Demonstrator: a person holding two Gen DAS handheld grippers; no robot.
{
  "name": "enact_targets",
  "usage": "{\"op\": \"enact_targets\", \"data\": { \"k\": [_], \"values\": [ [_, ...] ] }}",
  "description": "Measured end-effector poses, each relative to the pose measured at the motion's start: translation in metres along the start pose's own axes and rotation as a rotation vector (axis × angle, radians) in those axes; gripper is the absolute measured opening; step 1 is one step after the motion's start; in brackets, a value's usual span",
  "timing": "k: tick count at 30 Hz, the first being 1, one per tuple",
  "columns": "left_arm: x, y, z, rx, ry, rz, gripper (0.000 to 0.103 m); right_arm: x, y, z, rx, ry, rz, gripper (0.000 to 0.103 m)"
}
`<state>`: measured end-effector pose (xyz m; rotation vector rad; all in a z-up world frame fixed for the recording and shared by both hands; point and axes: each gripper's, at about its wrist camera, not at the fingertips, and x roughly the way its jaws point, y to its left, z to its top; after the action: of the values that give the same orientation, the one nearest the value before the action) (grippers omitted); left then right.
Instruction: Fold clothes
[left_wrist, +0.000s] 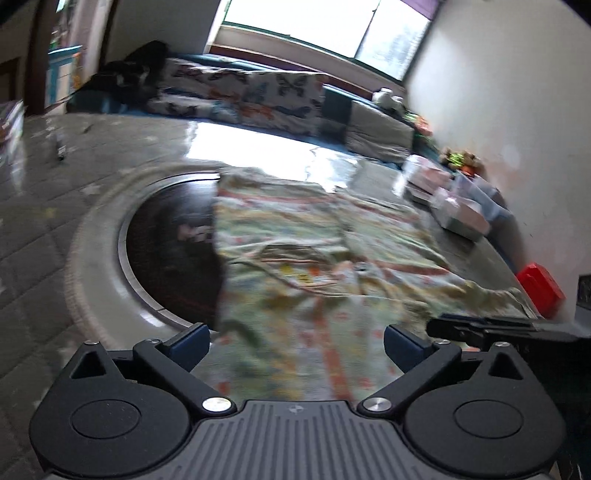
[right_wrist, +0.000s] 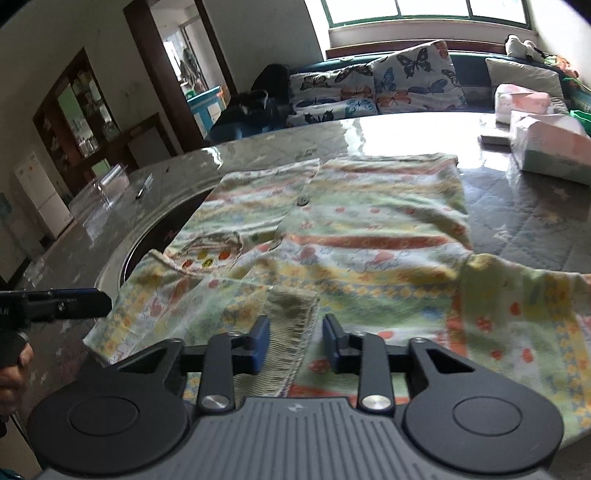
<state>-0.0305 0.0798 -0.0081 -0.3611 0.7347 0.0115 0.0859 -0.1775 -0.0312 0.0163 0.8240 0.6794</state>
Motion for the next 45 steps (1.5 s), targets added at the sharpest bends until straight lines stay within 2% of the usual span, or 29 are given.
{"op": "enact_targets", "data": {
  "k": [4, 12, 17, 24, 26, 32, 36, 40, 43, 45],
  "values": [
    [-0.003, 0.018, -0.003, -0.047, 0.002, 0.04, 0.103, -0.01, 0.008, 0.005, -0.033, -0.038, -0.027, 0.008],
    [-0.007, 0.032, -0.001, -0.069, -0.012, 0.082, 0.103, -0.039, 0.02, 0.019, -0.088, -0.148, -0.088, 0.007],
    [-0.004, 0.033, -0.001, -0.065, -0.01, 0.097, 0.103, -0.056, 0.017, 0.029, -0.105, -0.206, -0.156, 0.007],
    [0.002, 0.032, -0.001, -0.036, 0.007, 0.145, 0.103, -0.037, -0.001, 0.022, -0.059, -0.146, -0.209, 0.007],
    [0.003, 0.03, 0.002, -0.022, 0.004, 0.161, 0.103, -0.032, -0.005, 0.019, -0.045, -0.132, -0.212, 0.011],
    [0.011, 0.012, 0.013, 0.056, -0.029, 0.177, 0.103, -0.025, -0.003, 0.012, -0.058, -0.109, -0.178, 0.011],
    [0.027, -0.009, 0.016, 0.152, -0.036, 0.189, 0.103, -0.016, -0.004, 0.005, -0.045, -0.071, -0.159, 0.012],
    [0.047, -0.019, 0.014, 0.222, -0.029, 0.24, 0.102, -0.01, -0.009, 0.0, -0.029, -0.052, -0.157, 0.018],
    [0.063, -0.014, 0.013, 0.228, 0.0, 0.297, 0.102, -0.01, -0.012, -0.002, -0.031, -0.05, -0.146, 0.018],
    [0.066, -0.008, 0.013, 0.21, 0.004, 0.3, 0.103, -0.014, -0.013, -0.002, -0.024, -0.058, -0.139, 0.023]
  ]
}}
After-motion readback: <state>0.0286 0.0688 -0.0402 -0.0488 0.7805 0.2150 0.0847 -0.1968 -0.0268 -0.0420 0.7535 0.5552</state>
